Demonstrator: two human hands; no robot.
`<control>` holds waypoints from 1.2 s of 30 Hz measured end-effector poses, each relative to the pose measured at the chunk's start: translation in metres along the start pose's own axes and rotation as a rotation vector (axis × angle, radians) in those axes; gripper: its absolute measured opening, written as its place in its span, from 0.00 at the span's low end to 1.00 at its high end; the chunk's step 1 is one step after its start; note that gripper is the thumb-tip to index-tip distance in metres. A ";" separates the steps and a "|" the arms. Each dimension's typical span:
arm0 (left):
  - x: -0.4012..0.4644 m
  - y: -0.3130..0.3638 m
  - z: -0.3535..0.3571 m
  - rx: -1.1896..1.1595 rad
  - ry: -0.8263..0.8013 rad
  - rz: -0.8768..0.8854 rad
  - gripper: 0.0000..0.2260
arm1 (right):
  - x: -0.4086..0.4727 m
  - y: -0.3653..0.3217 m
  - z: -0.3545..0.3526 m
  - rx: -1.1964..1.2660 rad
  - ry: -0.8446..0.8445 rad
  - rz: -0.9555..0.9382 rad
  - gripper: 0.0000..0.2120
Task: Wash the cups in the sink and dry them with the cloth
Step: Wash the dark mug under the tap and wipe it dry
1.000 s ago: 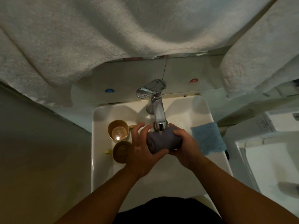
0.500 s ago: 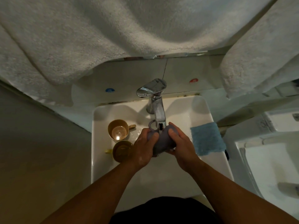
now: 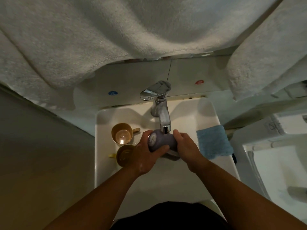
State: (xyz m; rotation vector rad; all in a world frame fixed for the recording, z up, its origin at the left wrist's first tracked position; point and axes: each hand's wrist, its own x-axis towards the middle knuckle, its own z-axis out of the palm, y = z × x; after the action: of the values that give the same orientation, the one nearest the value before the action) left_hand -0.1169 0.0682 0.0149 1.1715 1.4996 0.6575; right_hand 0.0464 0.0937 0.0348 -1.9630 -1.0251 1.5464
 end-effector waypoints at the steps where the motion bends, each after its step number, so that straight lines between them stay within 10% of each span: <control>1: 0.001 0.002 -0.001 0.029 0.026 -0.021 0.31 | -0.004 -0.001 0.000 -0.027 -0.012 -0.099 0.20; 6: -0.001 0.016 0.005 0.092 -0.047 -0.037 0.36 | -0.010 0.006 0.005 -0.112 -0.097 -0.316 0.17; 15: -0.001 0.000 0.001 0.198 -0.052 0.099 0.30 | -0.014 -0.013 0.000 0.150 -0.081 0.175 0.24; 21: 0.007 0.019 -0.003 0.038 0.093 -0.004 0.21 | -0.028 -0.011 0.005 0.157 -0.378 -0.075 0.19; 27: 0.006 0.017 -0.011 0.021 -0.068 -0.044 0.21 | -0.025 -0.005 0.009 0.320 -0.302 -0.061 0.17; 31: 0.006 0.024 -0.008 0.115 0.190 -0.018 0.15 | -0.012 -0.008 0.007 0.064 -0.002 -0.270 0.07; 36: 0.003 0.034 -0.003 -0.024 0.242 -0.096 0.22 | -0.014 -0.014 0.000 -0.131 -0.198 -0.511 0.06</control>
State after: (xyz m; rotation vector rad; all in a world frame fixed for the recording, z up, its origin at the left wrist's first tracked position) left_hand -0.1085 0.0835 0.0443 1.0215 1.7347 0.7706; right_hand 0.0415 0.0914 0.0541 -1.4765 -1.5963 1.4206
